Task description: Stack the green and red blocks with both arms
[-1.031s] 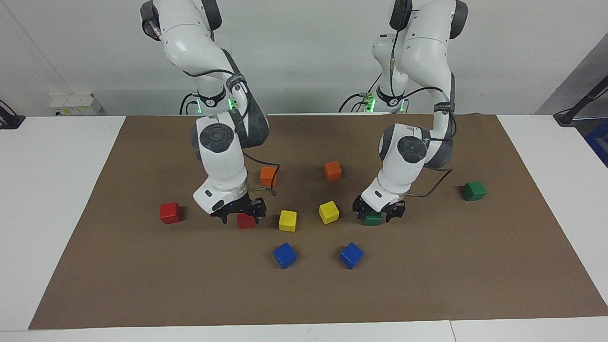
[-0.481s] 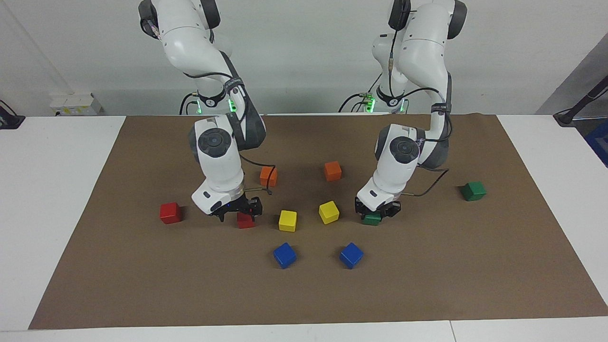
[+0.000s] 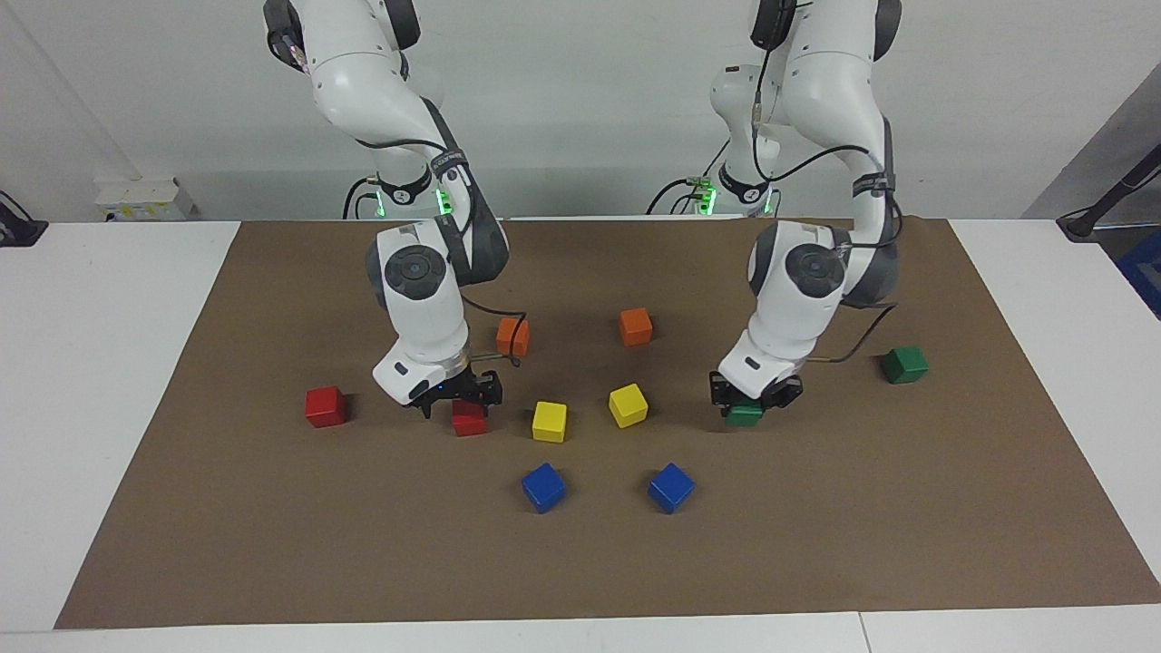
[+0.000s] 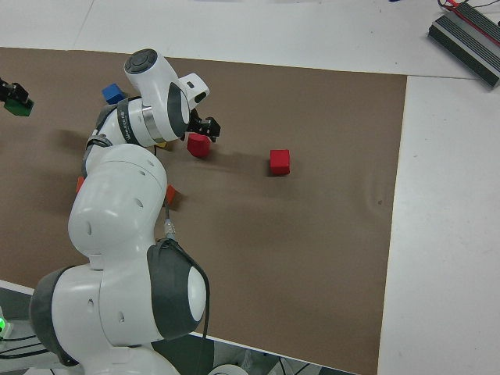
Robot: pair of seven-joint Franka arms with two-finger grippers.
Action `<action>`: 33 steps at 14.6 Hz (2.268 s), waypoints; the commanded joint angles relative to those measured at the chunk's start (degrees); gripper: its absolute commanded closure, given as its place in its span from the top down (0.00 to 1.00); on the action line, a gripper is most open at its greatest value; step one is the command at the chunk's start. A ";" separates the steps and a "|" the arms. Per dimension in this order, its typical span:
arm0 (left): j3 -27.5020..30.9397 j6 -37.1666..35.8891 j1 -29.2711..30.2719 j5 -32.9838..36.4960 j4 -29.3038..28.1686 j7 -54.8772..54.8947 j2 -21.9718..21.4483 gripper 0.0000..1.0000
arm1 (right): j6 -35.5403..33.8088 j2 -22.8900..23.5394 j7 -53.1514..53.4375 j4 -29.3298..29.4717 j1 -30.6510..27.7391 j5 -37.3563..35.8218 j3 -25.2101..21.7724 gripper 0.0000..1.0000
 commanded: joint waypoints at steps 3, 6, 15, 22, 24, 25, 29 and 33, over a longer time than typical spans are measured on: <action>-0.43 -4.97 9.45 -0.96 -3.02 11.27 -4.34 0.00 | 1.33 -1.40 -3.53 -2.57 -0.72 3.89 0.81 1.00; -0.43 -4.72 15.43 -0.96 -4.95 18.82 -5.57 0.00 | 1.77 -0.88 -3.88 -2.57 -0.80 4.07 0.72 1.00; -0.34 10.48 23.71 -2.01 -20.59 28.43 -10.76 0.00 | 4.67 0.62 -4.93 -2.57 -1.07 4.07 0.72 0.77; -0.34 17.51 23.71 -2.01 -24.72 28.43 -9.97 0.00 | -1.71 -1.13 -5.29 -1.00 -1.77 4.16 0.55 0.00; -0.34 17.78 23.71 -2.01 -24.82 28.43 -9.97 0.00 | -7.00 -3.85 -5.55 -0.02 -3.86 4.07 0.46 0.00; -0.34 17.87 23.71 -2.01 -24.90 28.43 -9.97 0.00 | -9.11 -5.43 -6.16 -0.02 -5.36 3.89 0.46 0.00; -0.34 18.57 23.97 -2.10 -25.69 28.25 -9.96 0.00 | -16.23 -12.02 -12.39 -0.37 -11.42 3.54 0.37 0.00; -0.34 18.84 24.15 -3.16 -26.13 27.99 -9.97 0.00 | -17.48 -14.41 -21.09 -0.37 -18.10 3.45 0.37 0.00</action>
